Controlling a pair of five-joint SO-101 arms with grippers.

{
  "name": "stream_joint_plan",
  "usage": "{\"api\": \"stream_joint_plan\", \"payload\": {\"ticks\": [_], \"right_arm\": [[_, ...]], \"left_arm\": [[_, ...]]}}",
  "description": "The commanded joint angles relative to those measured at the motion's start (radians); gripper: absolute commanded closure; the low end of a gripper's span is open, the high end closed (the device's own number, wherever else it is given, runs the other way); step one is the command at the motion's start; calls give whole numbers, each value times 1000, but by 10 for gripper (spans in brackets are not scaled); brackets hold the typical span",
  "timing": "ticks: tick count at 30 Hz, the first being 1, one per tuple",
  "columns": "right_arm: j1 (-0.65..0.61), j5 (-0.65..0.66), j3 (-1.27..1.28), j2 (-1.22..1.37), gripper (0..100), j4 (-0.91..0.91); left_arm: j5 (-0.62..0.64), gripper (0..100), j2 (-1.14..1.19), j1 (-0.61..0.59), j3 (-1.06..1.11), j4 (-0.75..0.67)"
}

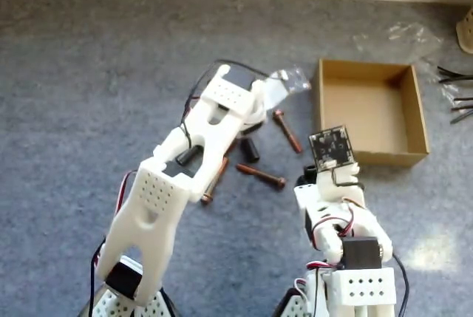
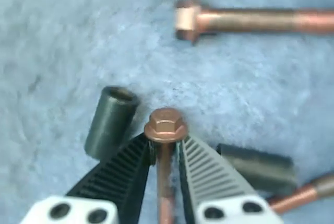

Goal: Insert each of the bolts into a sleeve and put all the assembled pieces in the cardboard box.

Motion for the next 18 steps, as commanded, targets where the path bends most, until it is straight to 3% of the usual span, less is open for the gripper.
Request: {"api": "stream_joint_plan", "payload": {"ticks": [1, 6, 9, 13, 18], "right_arm": [[-10, 3, -8, -12, 994, -27], [-10, 3, -8, -12, 994, -27], [-10, 3, -8, -12, 994, -27], [-10, 3, -8, -12, 994, -27], [-13, 3, -7, -8, 994, -27]], "left_arm": [[181, 994, -16, -16, -35, 6], [451, 994, -16, -24, -58, 2], [548, 994, -13, -61, -105, 2], [552, 994, -13, -85, -156, 3], [465, 994, -16, -76, -193, 9]]}}
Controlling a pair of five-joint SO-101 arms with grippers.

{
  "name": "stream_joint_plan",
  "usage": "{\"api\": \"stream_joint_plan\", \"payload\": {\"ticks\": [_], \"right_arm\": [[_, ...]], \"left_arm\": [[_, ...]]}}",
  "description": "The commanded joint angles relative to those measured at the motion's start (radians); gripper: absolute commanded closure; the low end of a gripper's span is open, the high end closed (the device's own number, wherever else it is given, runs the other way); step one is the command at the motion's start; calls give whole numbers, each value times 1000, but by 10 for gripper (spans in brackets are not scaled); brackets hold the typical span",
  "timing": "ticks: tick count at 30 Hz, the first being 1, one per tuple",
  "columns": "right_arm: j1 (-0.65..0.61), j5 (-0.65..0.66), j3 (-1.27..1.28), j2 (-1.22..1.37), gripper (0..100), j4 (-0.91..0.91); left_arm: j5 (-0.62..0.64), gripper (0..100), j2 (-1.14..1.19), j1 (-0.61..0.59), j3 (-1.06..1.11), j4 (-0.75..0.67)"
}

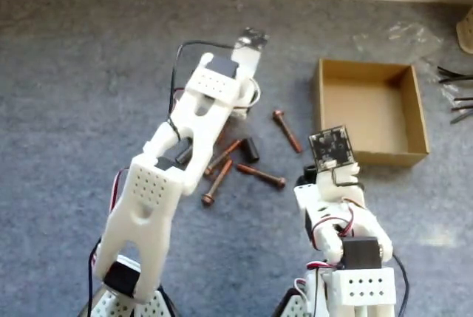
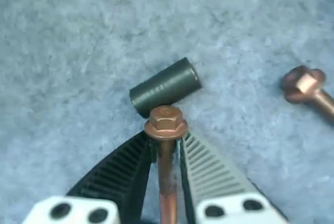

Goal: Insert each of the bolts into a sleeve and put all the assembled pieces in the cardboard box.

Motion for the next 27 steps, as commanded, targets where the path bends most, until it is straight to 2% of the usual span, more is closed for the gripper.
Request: {"api": "stream_joint_plan", "payload": {"ticks": [1, 13, 18, 27], "right_arm": [[-13, 3, -7, -8, 994, -27], [-13, 3, -7, -8, 994, -30], [-15, 17, 19, -12, 994, -45], [-35, 26, 45, -12, 994, -101]], "left_arm": [[-35, 994, -27, 1, -64, 6], [-29, 995, -30, 35, -116, 44], [69, 995, -28, 36, -283, 204], [72, 995, -25, 71, -595, 387]]}}
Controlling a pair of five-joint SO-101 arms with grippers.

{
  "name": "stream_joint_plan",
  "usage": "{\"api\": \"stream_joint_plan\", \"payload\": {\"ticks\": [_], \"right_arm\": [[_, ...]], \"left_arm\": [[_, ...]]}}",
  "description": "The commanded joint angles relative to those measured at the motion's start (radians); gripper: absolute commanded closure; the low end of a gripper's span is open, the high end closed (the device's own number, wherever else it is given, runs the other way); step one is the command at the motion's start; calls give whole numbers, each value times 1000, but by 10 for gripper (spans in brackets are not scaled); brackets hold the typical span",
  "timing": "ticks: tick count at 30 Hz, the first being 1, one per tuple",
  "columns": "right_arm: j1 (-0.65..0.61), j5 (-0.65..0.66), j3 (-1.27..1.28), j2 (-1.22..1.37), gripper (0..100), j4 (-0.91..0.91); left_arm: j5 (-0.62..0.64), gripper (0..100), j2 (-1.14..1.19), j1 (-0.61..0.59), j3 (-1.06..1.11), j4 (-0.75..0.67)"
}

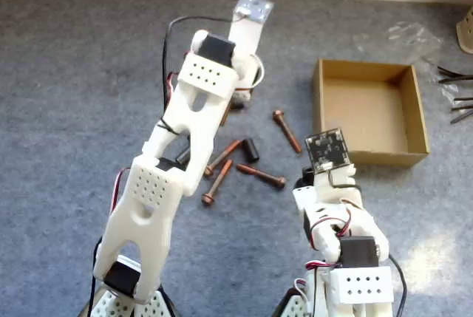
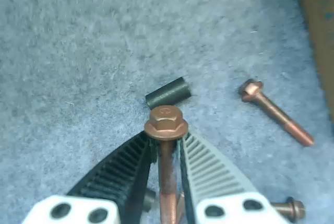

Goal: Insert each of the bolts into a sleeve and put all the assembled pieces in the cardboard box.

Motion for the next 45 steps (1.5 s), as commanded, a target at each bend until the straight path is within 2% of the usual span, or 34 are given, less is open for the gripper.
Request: {"api": "stream_joint_plan", "payload": {"ticks": [1, 9, 20, 22, 29, 33, 37, 45], "right_arm": [[-48, -18, -4, -5, 994, -62], [-85, -37, 58, -8, 994, -154], [-81, -41, 68, -8, 994, -183], [-81, -41, 68, -8, 994, -183], [-84, -44, 70, -4, 994, -249], [-84, -123, 68, -8, 994, -262], [-85, -133, 82, -8, 994, -329], [-165, -126, 229, -8, 994, -625]], "left_arm": [[6, 995, -25, 50, -131, 52], [-29, 995, -44, 58, -153, 55], [-37, 995, -259, 31, -154, 58], [-71, 995, -294, 39, -142, 60], [-92, 995, -518, 62, 114, 57], [-94, 995, -677, 54, 242, 55], [-95, 995, -792, 62, 374, 52], [-101, 995, -963, 54, 539, 51]]}}
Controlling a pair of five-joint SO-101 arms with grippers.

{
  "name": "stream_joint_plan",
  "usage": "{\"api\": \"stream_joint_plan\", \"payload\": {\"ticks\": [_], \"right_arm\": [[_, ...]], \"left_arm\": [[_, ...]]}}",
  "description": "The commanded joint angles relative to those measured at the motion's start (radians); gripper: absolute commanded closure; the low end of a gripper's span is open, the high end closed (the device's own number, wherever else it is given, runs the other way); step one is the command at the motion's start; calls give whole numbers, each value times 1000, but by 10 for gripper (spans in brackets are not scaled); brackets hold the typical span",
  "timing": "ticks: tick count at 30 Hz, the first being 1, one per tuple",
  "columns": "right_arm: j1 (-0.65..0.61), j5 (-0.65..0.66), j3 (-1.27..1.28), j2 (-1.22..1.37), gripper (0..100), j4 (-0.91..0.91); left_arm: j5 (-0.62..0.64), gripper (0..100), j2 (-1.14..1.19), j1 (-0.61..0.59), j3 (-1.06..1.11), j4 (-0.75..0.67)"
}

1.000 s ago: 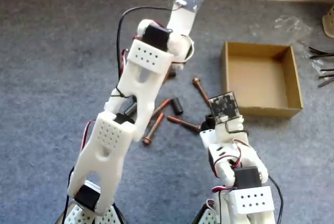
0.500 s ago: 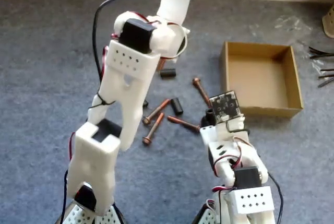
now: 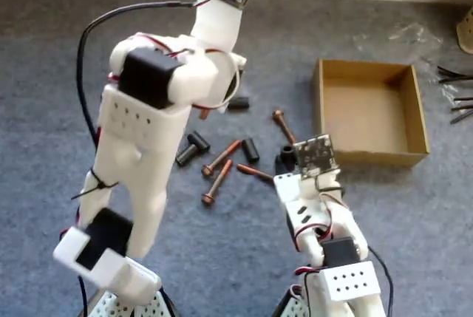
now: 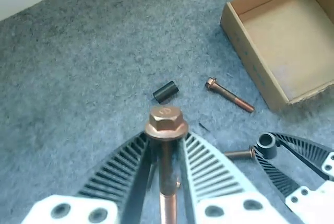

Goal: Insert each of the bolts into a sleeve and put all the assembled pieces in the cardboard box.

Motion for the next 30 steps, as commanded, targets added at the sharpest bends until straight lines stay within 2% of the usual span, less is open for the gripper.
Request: {"api": "stream_joint_plan", "payload": {"ticks": [1, 5, 9, 14, 21, 26, 30], "right_arm": [[-18, -3, 13, -8, 994, -131], [-21, -3, 16, -8, 994, -154], [-71, 2, 13, -8, 994, -168], [-213, 133, -41, -8, 994, -168], [-246, 121, -67, -7, 994, -286], [-248, 51, -65, -7, 994, -358], [-248, -6, -65, -8, 994, -417]], "left_arm": [[-34, 995, -114, 19, 35, -2], [-87, 995, -193, 19, 125, -3], [-87, 995, -255, 19, 268, -87], [-87, 995, -398, -7, 458, -215], [-87, 995, -555, -127, 677, -350], [-87, 995, -631, -134, 777, -400], [-81, 995, -736, -133, 889, -519]]}}
